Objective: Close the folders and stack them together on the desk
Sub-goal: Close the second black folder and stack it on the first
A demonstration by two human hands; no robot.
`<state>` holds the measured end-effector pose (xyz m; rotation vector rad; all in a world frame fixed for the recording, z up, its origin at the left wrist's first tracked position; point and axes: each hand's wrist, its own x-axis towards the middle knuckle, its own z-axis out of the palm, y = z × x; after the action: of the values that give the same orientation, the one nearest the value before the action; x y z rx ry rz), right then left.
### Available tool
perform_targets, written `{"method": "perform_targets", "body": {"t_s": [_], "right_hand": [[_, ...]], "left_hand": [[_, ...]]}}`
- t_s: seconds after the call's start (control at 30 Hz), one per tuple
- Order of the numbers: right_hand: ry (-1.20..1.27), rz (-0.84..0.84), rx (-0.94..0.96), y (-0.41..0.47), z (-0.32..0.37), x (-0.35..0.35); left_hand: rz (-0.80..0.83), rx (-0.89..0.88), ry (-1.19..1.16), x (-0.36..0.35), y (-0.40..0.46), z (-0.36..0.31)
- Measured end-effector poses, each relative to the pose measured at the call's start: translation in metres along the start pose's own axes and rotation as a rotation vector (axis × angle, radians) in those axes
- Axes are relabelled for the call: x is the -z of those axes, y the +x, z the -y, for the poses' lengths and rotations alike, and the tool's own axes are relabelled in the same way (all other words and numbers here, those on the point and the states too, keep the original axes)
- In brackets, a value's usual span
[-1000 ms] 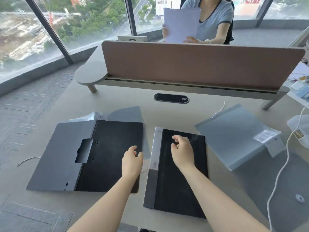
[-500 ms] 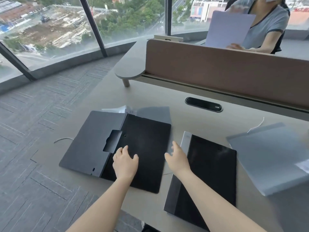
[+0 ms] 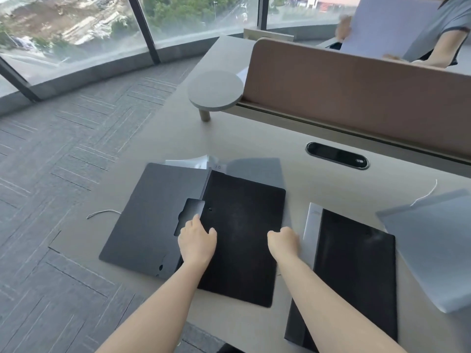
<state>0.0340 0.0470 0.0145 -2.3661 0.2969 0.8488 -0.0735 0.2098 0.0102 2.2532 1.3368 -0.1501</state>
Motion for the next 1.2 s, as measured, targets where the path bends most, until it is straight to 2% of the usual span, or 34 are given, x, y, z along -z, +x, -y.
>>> {"method": "perform_targets", "body": {"t_s": [0.17,0.4,0.63,0.8,1.0,1.2], "right_hand": [[-0.011,-0.061,-0.071,0.007,0.004,-0.004],[0.217,-0.036,-0.086,-0.005,0.012,-0.002],[0.423,0.022,0.064,-0.007,0.022,0.009],[0.535,0.034,0.233,-0.016,0.039,0.031],[0.729,0.075,0.351,-0.028,0.053,0.063],[0.937,0.165,0.453,-0.042,0.06,0.1]], "left_hand": [[0.011,0.015,-0.012,0.001,0.008,-0.004],[0.017,0.024,-0.071,0.006,0.017,0.001],[0.001,0.017,-0.118,0.02,0.023,0.006],[-0.082,-0.033,-0.139,0.039,0.027,0.007],[-0.218,-0.078,-0.4,0.082,0.027,0.003],[-0.056,-0.172,-0.786,0.134,0.006,-0.018]]}}
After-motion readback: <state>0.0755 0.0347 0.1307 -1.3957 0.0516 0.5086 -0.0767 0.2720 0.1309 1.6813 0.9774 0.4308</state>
